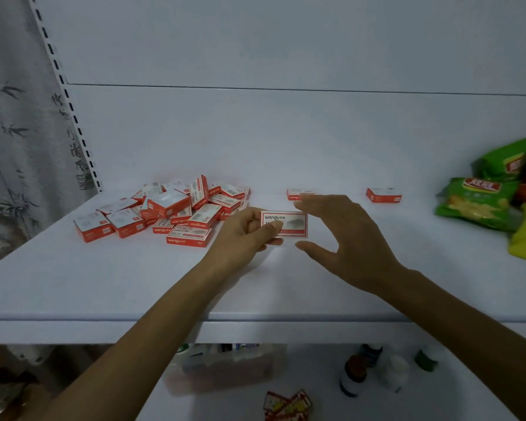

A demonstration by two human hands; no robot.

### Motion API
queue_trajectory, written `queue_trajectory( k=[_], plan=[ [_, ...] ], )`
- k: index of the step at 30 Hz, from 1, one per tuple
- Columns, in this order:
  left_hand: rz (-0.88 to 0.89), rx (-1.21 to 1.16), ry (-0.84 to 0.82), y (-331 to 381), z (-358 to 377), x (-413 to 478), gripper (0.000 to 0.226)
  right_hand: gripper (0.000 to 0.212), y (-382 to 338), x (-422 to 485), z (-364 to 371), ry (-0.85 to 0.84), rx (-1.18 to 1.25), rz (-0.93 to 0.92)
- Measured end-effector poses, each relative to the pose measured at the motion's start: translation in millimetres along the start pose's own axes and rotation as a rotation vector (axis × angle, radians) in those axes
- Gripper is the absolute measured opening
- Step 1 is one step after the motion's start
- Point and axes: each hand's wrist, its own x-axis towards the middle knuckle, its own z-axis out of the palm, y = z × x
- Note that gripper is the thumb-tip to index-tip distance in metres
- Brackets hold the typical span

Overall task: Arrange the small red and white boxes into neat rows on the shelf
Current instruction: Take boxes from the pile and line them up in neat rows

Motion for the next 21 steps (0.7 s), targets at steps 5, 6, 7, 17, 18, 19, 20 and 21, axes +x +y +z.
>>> queue_trajectory(
  k=[5, 6, 7, 17, 18, 19, 20, 21],
  plan=[
    [0.029, 0.042, -0.136, -1, 38, 29, 0.012, 0.051, 31, -11, -10, -0.046, -0.055, 0.024],
    [0.030, 0.049, -0.162, -2, 45, 35, 0.012, 0.049, 39, -11, -11, -0.061, -0.043, 0.050],
    [0.027, 0.053, -0.179, -4, 51, 42, 0.012, 0.047, 48, -10, -12, -0.081, -0.036, 0.078],
    [0.101, 0.465, -0.153, -19, 71, 123, 0.025, 0.046, 139, 34, 6, -0.207, 0.095, 0.222],
    [0.103, 0.516, -0.139, -21, 70, 129, 0.027, 0.045, 149, 41, 11, -0.219, 0.109, 0.242],
    [0.108, 0.562, -0.123, -22, 69, 135, 0.030, 0.044, 159, 48, 16, -0.232, 0.108, 0.254],
    [0.112, 0.605, -0.106, -24, 68, 140, 0.032, 0.043, 169, 53, 22, -0.252, 0.093, 0.262],
    [0.112, 0.650, -0.092, -27, 69, 144, 0.034, 0.042, 177, 58, 27, -0.280, 0.069, 0.275]
  ],
)
